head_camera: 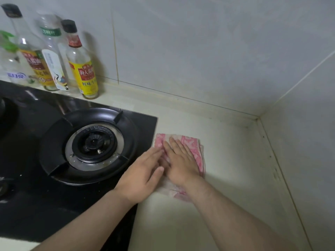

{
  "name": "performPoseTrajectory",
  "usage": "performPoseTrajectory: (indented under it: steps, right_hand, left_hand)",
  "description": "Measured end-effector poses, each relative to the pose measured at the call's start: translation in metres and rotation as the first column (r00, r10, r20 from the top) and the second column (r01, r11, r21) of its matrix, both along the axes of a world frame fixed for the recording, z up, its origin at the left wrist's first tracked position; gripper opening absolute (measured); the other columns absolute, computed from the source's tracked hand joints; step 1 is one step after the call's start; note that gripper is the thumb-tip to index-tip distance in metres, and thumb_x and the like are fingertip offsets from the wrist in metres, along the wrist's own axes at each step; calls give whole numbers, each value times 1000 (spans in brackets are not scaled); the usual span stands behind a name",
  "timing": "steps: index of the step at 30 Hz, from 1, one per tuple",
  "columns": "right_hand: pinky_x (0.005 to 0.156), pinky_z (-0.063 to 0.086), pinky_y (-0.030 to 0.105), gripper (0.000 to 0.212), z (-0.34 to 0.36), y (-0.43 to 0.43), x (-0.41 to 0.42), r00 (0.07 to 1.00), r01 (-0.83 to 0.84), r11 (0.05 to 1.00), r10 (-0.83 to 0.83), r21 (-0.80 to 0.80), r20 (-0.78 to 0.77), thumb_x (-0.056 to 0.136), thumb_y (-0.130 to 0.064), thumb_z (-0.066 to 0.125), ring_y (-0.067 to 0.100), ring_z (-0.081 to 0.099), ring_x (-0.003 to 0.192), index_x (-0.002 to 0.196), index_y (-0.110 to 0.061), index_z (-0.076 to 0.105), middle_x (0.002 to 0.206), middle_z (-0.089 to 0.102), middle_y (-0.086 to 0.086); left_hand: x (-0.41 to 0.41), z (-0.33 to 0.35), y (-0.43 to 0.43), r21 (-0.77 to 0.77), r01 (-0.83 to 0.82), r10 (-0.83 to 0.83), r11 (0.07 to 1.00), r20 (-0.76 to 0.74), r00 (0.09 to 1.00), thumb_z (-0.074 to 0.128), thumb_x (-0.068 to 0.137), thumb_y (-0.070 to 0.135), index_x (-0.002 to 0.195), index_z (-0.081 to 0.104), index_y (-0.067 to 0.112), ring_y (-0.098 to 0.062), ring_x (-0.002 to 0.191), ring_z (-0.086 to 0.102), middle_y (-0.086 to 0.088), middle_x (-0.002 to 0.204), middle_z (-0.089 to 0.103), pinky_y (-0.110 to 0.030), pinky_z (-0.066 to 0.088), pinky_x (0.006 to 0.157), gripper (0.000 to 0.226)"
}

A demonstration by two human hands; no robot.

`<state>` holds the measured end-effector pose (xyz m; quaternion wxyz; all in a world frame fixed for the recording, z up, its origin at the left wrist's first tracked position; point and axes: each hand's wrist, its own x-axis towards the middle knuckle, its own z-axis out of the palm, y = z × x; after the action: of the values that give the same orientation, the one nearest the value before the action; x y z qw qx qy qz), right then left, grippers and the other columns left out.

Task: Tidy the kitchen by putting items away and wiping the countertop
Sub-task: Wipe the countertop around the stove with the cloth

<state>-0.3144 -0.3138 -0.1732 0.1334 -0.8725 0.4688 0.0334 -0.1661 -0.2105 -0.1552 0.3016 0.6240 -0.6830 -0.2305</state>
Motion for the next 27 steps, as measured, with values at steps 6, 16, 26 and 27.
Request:
performPoseTrajectory:
  steps: [6, 16, 26, 27]
  right_hand:
    - [123, -8, 32, 64, -6, 16, -1, 1000, 18, 1000, -18, -14, -25, 100, -56, 21, 9, -10, 151, 157, -35, 1, 166, -6, -8]
    - [123, -7, 34, 65, -9, 64, -5, 999, -34, 999, 33, -36, -11, 99, -58, 19, 12, -8, 152, 158, -33, 4, 166, -5, -8]
    - [122, -10, 34, 69, 3, 168, -39, 994, -105, 994, 104, 34, 28, 97, -59, 20, 9, -13, 151, 158, -32, 4, 165, -9, -9]
    - [123, -8, 35, 70, 4, 170, -50, 992, -127, 991, 126, 40, 19, 96, -61, 20, 8, -12, 151, 158, -33, 4, 165, -8, -10]
  left_hand:
    - [28, -19, 91, 5, 40, -40, 999, 252, 967, 33, 96, 43, 140, 49, 24, 0, 140, 29, 8, 146, 48, -21, 23, 116, 51]
    - [36, -28, 87, 44, -107, 85, 993, 351, 932, 47, 99, 22, 144, 44, 9, -22, 145, 27, -8, 154, 37, -31, 12, 119, 47]
    - [31, -19, 87, 73, -136, 101, 988, 359, 928, 46, 99, 18, 143, 46, 7, -23, 144, 29, -9, 153, 38, -32, 15, 120, 45]
    - [30, -18, 88, 77, -141, 105, 987, 354, 929, 46, 99, 18, 143, 46, 8, -23, 144, 29, -9, 153, 38, -32, 15, 120, 45]
